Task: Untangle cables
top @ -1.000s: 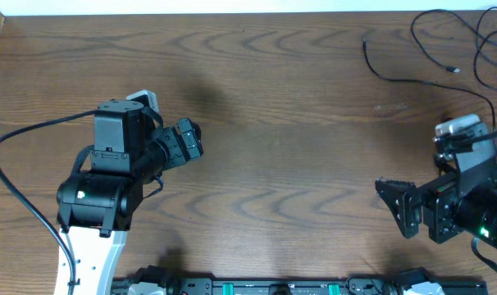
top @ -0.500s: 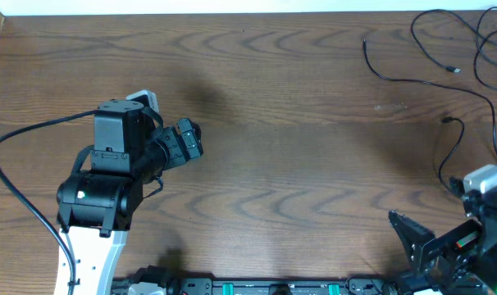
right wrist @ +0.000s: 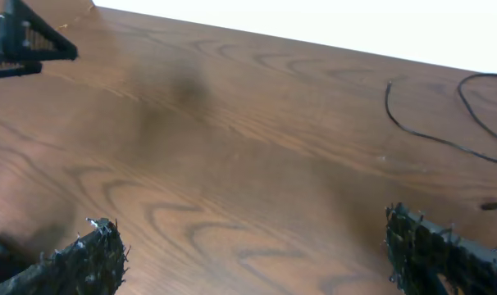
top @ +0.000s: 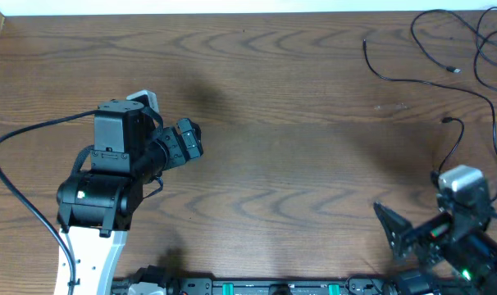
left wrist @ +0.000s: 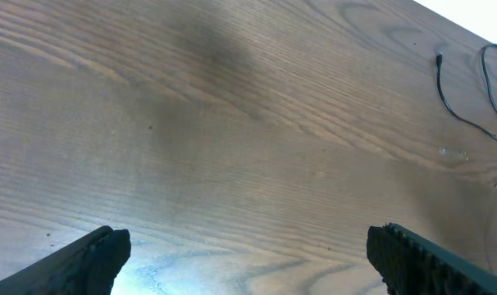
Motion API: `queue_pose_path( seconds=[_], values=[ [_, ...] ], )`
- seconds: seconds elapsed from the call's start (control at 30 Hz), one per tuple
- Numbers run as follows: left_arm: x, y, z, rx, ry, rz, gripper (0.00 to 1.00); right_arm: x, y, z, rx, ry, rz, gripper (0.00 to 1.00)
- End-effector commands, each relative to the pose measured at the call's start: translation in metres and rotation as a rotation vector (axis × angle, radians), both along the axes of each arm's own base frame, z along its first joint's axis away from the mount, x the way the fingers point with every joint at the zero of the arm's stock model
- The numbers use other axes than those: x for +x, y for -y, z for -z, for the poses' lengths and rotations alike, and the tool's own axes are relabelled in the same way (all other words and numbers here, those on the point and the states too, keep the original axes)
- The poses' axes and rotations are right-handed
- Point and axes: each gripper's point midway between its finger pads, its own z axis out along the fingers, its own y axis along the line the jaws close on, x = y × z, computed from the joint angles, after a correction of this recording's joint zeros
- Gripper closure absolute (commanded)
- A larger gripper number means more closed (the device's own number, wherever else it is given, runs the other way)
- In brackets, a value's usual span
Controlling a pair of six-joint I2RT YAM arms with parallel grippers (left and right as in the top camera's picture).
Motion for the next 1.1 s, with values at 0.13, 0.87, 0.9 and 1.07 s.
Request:
queue_pose_path(
  seconds=[0.13,0.87,0.9,1.07],
  values=[
    [0.001,-0.003,-0.001,0.020,0.007,0.000,0.02,0.026,-0.003,0.015,-0.007,0.030,0.013,0.01],
    [0.001,-0.003,-0.001,0.020,0.007,0.000,0.02,0.061,-0.011,0.058,-0.009,0.034,0.019,0.01],
    [0.001,-0.003,-0.001,0.020,0.007,0.000,0.02,0.063,-0.011,0.058,-0.007,0.040,0.019,0.01],
    [0.001,-0.003,-0.001,0.020,0.007,0.000,0.02,0.069,-0.016,0.066,0.005,0.051,0.002,0.01]
  ],
)
